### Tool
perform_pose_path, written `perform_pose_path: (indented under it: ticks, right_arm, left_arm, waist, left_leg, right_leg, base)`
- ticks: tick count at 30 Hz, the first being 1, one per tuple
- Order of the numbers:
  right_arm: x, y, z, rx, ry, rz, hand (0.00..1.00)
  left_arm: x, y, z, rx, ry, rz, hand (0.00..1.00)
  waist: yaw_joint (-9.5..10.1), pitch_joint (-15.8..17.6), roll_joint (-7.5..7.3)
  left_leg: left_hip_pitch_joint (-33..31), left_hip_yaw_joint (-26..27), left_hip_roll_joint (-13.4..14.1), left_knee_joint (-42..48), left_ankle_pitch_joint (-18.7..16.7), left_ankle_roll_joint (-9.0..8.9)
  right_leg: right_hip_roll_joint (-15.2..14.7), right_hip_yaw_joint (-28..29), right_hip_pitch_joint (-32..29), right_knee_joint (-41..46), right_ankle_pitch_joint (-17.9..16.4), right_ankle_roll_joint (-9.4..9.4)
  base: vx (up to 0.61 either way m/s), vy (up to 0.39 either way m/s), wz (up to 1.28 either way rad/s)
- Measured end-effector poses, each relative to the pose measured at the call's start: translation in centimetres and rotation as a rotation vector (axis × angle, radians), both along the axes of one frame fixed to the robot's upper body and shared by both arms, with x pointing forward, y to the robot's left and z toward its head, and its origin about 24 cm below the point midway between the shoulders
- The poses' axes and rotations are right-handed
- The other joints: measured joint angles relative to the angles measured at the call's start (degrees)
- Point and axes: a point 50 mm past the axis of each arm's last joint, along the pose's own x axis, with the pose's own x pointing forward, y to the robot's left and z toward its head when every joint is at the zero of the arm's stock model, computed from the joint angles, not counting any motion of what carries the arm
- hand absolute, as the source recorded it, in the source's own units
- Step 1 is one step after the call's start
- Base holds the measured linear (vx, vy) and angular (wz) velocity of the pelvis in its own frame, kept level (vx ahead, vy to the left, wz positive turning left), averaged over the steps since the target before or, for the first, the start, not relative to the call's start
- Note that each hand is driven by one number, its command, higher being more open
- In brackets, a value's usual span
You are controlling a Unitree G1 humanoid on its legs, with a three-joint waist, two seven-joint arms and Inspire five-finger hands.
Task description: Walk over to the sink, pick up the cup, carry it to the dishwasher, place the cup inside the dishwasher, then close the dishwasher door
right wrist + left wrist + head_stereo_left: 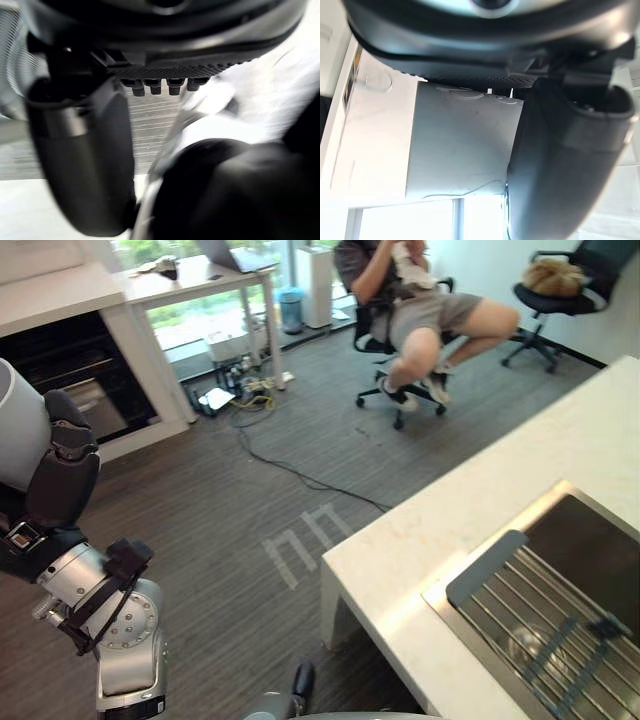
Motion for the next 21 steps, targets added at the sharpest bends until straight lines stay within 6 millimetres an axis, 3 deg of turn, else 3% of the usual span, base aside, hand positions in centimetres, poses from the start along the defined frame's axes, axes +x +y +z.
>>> perform_pose_path:
  ticks: [2, 4, 5, 6, 7, 8, 9, 10, 11, 12, 13, 14, 15, 16, 17, 18, 19, 21]
  right_arm:
    - [0.6, -0.5, 0.1, -0.009, -0.026, 0.066, 1.0]
    - [1.2, -0.9, 0.1, 0.001, -0.044, 0.089, 1.0]
    - [1.6, -1.1, 0.1, 0.012, -0.053, 0.097, 1.0]
    - [2.1, -1.2, 0.1, 0.027, -0.081, 0.104, 1.0]
    - [2.3, -1.3, 0.1, 0.036, -0.091, 0.106, 1.0]
    - [2.6, -1.6, 0.1, 0.051, -0.094, 0.107, 1.0]
    - [3.0, -2.2, 0.2, 0.051, -0.091, 0.132, 1.0]
    - [3.1, -2.5, 0.2, 0.054, -0.084, 0.146, 1.0]
    - [3.2, -2.9, 0.3, 0.062, -0.073, 0.163, 1.0]
    - [3.2, -3.0, 0.3, 0.063, -0.074, 0.169, 1.0]
    - [3.1, -3.3, 0.4, 0.056, -0.069, 0.171, 1.0]
    - [2.6, -4.6, 0.7, 0.023, -0.059, 0.183, 1.0]
    - [2.7, -5.5, 0.9, 0.006, -0.07, 0.175, 1.0]
    - [3.0, -5.5, 0.9, 0.007, -0.077, 0.167, 1.0]
    - [3.6, -5.2, 0.8, 0.015, -0.088, 0.157, 1.0]
    - [4.2, -4.5, 0.6, 0.025, -0.099, 0.159, 1.0]
    - [5.0, -5.2, 0.7, -0.003, -0.107, 0.162, 1.0]
    - [5.2, -5.6, 0.8, -0.019, -0.11, 0.178, 1.0]
  left_arm:
    - [-1.0, 1.0, -1.2, -0.073, 0.055, 0.001, 0.0]
    - [-1.2, 1.1, -1.9, -0.084, 0.107, -0.032, 0.0]
    - [-1.2, 1.1, -2.0, -0.07, 0.122, -0.044, 0.0]
    - [-0.8, 1.2, -2.1, -0.052, 0.14, -0.048, 0.0]
    - [-0.5, 1.3, -2.3, -0.041, 0.153, -0.052, 0.0]
    - [-0.1, 1.4, -2.1, -0.029, 0.155, -0.066, 0.0]
    - [0.1, 1.4, -1.6, -0.014, 0.134, -0.078, 0.0]
    - [0.3, 1.3, -1.4, -0.009, 0.12, -0.086, 0.0]
    - [0.4, 1.1, -1.0, 0.0, 0.086, -0.098, 0.0]
    - [0.4, 1.0, -0.5, 0.024, 0.053, -0.111, 0.0]
    - [0.4, 0.9, -0.2, 0.038, 0.039, -0.121, 0.0]
    - [0.9, 0.4, 0.3, 0.062, 0.02, -0.158, 0.0]
    - [2.5, -0.3, 0.7, 0.082, 0.023, -0.221, 0.0]
    - [3.7, -0.6, 0.4, 0.073, 0.046, -0.254, 0.0]
    - [6.1, -1.5, 0.0, 0.028, 0.071, -0.323, 0.0]
    - [7.3, -1.8, 0.4, 0.034, 0.077, -0.36, 0.0]
    - [8.3, -2.5, -0.1, 0.002, 0.102, -0.411, 0.0]
    - [8.9, -3.0, -0.9, -0.019, 0.162, -0.47, 0.0]
  waist:
    - [1.08, 0.24, 0.36]
    - [1.51, 1.17, 1.8]
    - [1.88, 1.48, 2.66]
    - [1.3, 1.64, 3.29]
    - [0.88, 1.84, 3.33]
    - [0.74, 2.81, 3.14]
    - [0.95, 3.33, 3.46]
    - [1.08, 3.39, 2.93]
    - [1.55, 3.19, 1.56]
    - [1.56, 2.44, 1.54]
    - [1.38, 1.88, 2.06]
    - [0.96, 0.81, 4.96]
    - [-0.97, 1.26, 5.97]
    - [-2.01, 1.19, 5.88]
    - [-4.82, 0.86, 5.28]
    - [-4.88, 1.12, 3.4]
    - [-6.7, 2.85, 5.63]
    - [-5.67, 2.91, 5.4]
  left_leg:
    - [-1.8, -0.22, -0.39, 2.53, 0.05, -0.06]
    - [-2.15, -1.86, -0.06, 3.06, 0.87, -0.45]
    - [-2.51, 0.42, 1.3, 1.34, -0.04, -0.32]
    - [-3.87, 6.35, 3.19, 0.63, -2.34, 0.02]
    - [-4.97, 9.79, 3.69, 1.62, -3.75, 0.51]
    - [-8.46, 17.59, 5.64, 7.22, -6.25, 2.44]
    - [-11.09, 21.93, 6.58, 15.96, -7.19, 3.82]
    - [-11.79, 23.83, 6.83, 20.29, -8.2, 4.95]
    - [-11.87, 26.72, 8.26, 28.12, -12.69, 4.98]
    - [-10.95, 28.64, 12.9, 33.15, -16.95, 2.46]
    - [-10.06, 29.87, 16.87, 33.61, -17.57, 1.79]
    - [-7.33, 35.16, 26.39, 30.14, -15.56, 2.39]
    - [-6.26, 36.04, 22.54, 24.72, -15.94, 0.47]
    - [-6.1, 33.01, 19.07, 19.84, -12.99, 1.84]
    - [-2.93, 35.89, 15.42, 9.77, -7.6, 6.17]
    - [-1.12, 46.71, 16.67, 14.82, -12.27, 7.44]
    - [2.73, 52.75, 19.42, 15.51, -13.98, 0.3]
    - [6.41, 53.61, 14.4, 11.04, -13.49, 0.42]
  right_leg:
    - [0.65, 1.36, 0.82, -2.59, 0.02, 0.03]
    - [2.47, 1.13, 1.38, -2.97, 0.56, -0.36]
    - [3.96, 0.98, 1.42, -3.41, 1.16, -0.73]
    - [5.23, 0.61, 1.37, -4.75, 2.04, -1.71]
    - [4.48, -0.41, 1.23, -5.42, 2.87, -2.89]
    - [3.16, -4.25, 0.85, -5.57, 4.29, -1.54]
    - [1.09, -7.63, 0.71, -5.02, 5.29, -0.14]
    - [-0.38, -8.88, 0.68, -5.02, 5.57, 0.33]
    - [-3.67, -11.01, 0.7, -4.99, 6.1, 1.13]
    - [-5.85, -13.34, 0.53, -4.52, 6.31, 1.39]
    - [-6.52, -15.09, 0.27, -3.31, 6.31, 1.38]
    - [-7.13, -20.15, -1.27, 2.56, 5.62, 0.75]
    - [-8.97, -21.43, -3.96, 10.33, 1.58, 1.2]
    - [-7.63, -21.47, -5.53, 11.53, -0.17, 0.3]
    - [-3.97, -22.92, -8.76, 7.42, 0.45, -1.6]
    - [-4.99, -25.27, -10.11, 1.77, 7.2, -1.71]
    - [-6.66, -28.23, -7.68, 4.5, 7.28, 0.07]
    - [-10.78, -25.97, -7.48, 7.41, 6.45, 1.54]
  base:
    - [-0.09, 0.013, 0.19]
    - [-0.19, 0.005, 0.46]
    - [-0.29, -0.025, 0.95]
    - [-0.29, -0.036, 1.16]
    - [-0.3, 0.026, 1.48]
    - [-0.28, 0.127, 1.46]
    - [-0.31, 0.225, 1.33]
    - [-0.25, 0.27, 1.16]
    - [-0.15, 0.242, 1.1]
    - [-0.07, 0.295, 1.13]
    - [0.02, 0.334, 1.3]
    - [0.01, 0.42, 1.76]
    - [0.0, 0.326, 2.08]
    - [-0.09, 0.203, 2.73]
    - [-0.03, 0.07, 2.3]
    - [0.0, 0.072, 2.38]
    - [0.04, 0.135, 1.23]
    - [-0.03, 0.226, 0.34]
